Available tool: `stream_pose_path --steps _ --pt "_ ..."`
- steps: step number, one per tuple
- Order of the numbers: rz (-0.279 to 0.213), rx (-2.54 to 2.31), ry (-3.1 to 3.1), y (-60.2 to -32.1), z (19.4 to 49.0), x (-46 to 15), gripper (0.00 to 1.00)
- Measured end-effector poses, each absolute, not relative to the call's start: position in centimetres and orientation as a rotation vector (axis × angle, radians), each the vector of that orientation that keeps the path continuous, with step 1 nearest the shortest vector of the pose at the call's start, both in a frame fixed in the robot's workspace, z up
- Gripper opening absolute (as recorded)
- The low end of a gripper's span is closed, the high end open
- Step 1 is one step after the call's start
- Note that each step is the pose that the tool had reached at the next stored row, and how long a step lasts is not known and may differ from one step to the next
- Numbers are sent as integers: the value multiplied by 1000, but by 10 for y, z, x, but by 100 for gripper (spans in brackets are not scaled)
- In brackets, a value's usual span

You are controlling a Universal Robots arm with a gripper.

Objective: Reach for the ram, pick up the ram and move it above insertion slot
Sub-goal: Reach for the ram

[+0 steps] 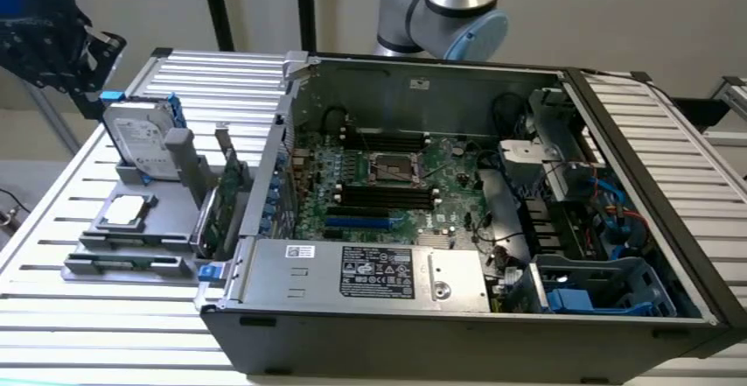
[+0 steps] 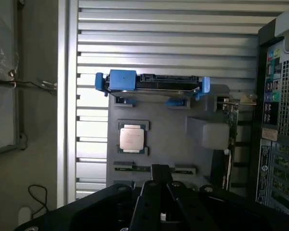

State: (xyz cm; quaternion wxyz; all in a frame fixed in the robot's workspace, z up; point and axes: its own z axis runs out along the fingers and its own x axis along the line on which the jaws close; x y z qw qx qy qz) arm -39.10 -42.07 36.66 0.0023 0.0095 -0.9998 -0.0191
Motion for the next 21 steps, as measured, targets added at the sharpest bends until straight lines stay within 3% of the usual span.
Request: stream_pose_path --steps 14,21 --pt "-60 30 -3134 -476 359 -379 11" --pt "-51 114 -3126 -479 358 -378 11"
